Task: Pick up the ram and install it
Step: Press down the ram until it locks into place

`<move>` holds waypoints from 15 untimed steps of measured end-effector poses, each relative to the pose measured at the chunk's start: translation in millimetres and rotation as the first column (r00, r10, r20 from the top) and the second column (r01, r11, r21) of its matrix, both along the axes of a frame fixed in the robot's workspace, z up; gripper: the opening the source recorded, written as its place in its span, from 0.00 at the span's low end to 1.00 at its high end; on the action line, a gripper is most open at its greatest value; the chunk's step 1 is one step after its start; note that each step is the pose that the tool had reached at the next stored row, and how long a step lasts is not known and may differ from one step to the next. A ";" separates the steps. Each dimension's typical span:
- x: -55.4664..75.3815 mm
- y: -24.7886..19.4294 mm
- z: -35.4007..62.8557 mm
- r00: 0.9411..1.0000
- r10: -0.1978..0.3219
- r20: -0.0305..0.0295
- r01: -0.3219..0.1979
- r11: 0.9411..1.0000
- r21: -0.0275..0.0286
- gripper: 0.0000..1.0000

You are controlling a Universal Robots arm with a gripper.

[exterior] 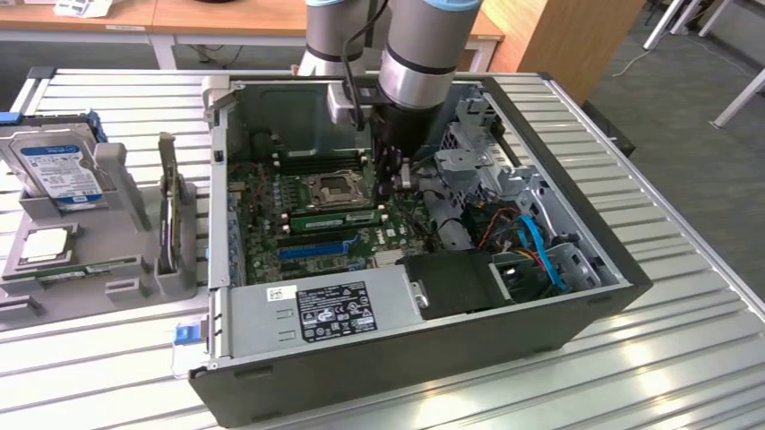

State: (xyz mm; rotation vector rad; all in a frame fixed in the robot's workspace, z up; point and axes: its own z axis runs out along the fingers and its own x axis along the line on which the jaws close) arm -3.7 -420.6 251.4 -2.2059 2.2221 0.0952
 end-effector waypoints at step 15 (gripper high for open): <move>2.3 0.0 -8.2 1.000 0.000 0.000 0.000 1.000 0.000 0.10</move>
